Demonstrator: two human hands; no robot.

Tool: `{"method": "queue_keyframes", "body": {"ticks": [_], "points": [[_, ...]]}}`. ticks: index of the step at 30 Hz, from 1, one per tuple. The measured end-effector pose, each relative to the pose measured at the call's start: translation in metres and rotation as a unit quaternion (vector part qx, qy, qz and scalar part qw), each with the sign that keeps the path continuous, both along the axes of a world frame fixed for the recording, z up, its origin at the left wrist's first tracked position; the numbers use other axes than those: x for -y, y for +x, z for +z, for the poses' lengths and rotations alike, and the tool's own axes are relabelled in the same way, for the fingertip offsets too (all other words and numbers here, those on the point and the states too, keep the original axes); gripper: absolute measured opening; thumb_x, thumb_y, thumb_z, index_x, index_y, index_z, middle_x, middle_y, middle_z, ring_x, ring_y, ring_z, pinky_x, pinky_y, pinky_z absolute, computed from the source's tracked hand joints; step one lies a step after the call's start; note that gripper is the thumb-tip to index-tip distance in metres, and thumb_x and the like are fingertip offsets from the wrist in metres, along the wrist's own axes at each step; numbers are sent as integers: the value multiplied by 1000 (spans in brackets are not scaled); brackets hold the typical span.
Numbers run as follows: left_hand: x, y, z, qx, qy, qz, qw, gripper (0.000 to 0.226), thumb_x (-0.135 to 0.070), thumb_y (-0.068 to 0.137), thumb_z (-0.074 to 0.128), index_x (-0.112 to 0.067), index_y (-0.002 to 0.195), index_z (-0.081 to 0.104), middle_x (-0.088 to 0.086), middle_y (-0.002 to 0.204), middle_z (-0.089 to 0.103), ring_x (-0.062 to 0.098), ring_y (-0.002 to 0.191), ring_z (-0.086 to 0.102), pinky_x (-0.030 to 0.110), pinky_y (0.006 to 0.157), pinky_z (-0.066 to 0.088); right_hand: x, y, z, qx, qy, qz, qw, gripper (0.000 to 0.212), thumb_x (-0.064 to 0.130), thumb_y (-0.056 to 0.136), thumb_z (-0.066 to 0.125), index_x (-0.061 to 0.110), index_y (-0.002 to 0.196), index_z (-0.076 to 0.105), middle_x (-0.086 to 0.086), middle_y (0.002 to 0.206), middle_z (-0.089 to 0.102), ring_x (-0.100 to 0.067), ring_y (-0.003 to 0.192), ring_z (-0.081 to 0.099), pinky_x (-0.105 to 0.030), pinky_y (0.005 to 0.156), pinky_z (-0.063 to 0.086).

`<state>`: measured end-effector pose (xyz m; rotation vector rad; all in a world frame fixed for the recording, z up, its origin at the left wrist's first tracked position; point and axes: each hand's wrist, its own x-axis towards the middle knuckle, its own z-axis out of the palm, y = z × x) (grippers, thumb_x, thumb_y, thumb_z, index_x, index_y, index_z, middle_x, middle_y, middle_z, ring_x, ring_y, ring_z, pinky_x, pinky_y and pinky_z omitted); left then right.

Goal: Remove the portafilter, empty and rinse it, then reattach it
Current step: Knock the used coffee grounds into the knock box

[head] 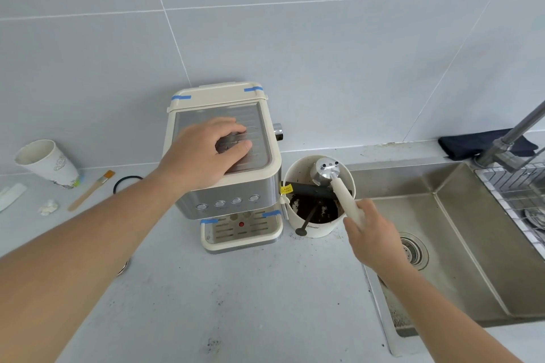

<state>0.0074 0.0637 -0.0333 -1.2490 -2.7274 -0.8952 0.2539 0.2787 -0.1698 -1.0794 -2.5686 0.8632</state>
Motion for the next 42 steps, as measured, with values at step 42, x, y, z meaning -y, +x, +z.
{"method": "queue_keyframes", "body": {"ticks": [42], "points": [[1, 3, 5, -7, -15, 5, 1000, 48, -60, 83, 48, -33, 119, 64, -12, 136, 58, 11, 126, 51, 37, 108, 37, 5, -8, 13, 41, 40, -2, 998, 15, 28, 91, 53, 19, 97, 44, -2, 66, 55, -24, 55, 52, -34, 50, 42]]}}
